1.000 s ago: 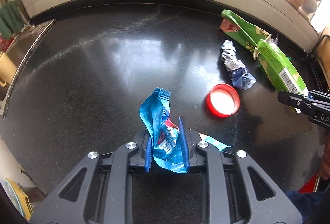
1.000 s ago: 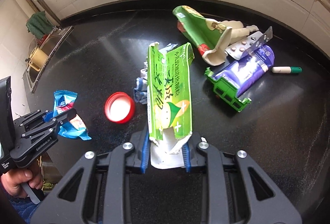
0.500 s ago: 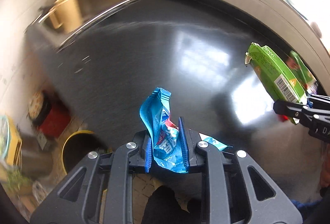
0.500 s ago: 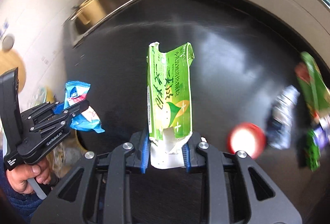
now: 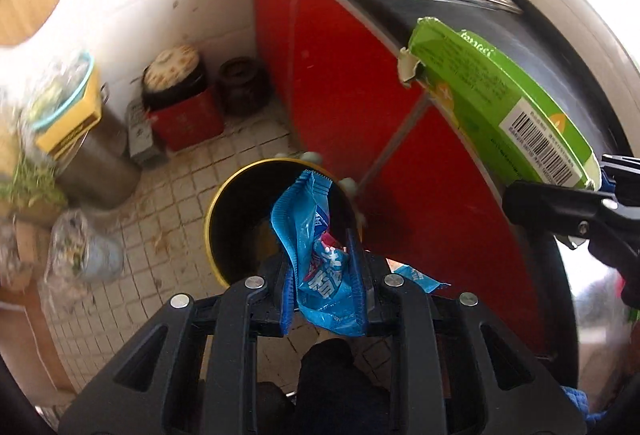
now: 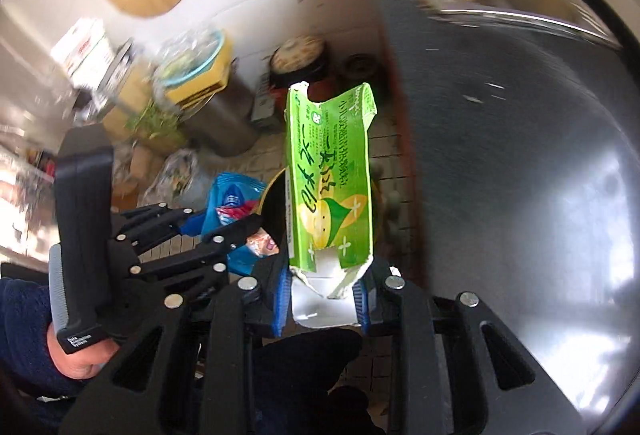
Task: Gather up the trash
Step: 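Carry wrapper and carton to the bin and open both tools over it, then swing both open tools back to the counter, then grasp the red lid with left tool while right tool grasps green plastic piece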
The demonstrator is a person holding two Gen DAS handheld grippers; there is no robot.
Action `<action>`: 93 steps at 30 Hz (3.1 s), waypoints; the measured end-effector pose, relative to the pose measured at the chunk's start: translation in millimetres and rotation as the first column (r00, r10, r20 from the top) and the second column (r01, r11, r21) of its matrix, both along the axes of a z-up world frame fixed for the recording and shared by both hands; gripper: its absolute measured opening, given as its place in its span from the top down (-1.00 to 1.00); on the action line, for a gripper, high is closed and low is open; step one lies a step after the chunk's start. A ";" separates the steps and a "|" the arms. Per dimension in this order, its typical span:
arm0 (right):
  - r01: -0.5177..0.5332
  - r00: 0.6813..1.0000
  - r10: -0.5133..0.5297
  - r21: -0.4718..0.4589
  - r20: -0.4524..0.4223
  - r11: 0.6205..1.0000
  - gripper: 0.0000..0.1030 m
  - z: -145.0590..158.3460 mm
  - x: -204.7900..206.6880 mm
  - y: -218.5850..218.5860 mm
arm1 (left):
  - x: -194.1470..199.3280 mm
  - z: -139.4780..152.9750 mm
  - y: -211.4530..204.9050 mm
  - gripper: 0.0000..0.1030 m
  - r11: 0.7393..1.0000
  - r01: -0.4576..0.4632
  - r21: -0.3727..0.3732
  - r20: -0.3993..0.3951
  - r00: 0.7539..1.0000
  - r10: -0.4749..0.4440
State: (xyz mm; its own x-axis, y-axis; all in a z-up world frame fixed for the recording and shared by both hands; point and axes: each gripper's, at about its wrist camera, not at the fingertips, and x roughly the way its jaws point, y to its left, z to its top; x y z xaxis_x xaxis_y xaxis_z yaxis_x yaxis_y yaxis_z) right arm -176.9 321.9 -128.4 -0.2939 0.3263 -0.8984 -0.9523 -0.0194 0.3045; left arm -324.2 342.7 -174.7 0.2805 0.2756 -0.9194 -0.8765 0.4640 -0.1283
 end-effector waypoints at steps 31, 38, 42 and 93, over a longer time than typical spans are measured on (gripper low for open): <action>-0.052 0.999 0.053 -0.163 0.007 0.985 -0.16 -65.6 -30.0 63.1 | -28.1 -78.9 33.4 -0.50 0.991 -0.060 -0.117 -0.025 0.998 0.057; 0.098 0.995 -0.098 -0.017 0.014 0.995 -0.54 30.7 26.1 -3.8 | 15.5 -0.4 4.7 -0.84 0.996 0.082 0.042 -0.072 0.994 -0.079; 0.319 0.941 -0.325 0.079 0.094 0.945 -0.61 79.1 99.0 -90.1 | 75.9 46.8 -32.3 -0.88 0.950 0.281 0.138 -0.063 0.959 -0.275; 0.932 0.351 -0.902 0.003 0.252 0.363 0.10 -26.4 316.6 -517.0 | 369.2 20.1 -358.5 -0.62 0.270 0.954 0.128 -0.100 0.283 -0.954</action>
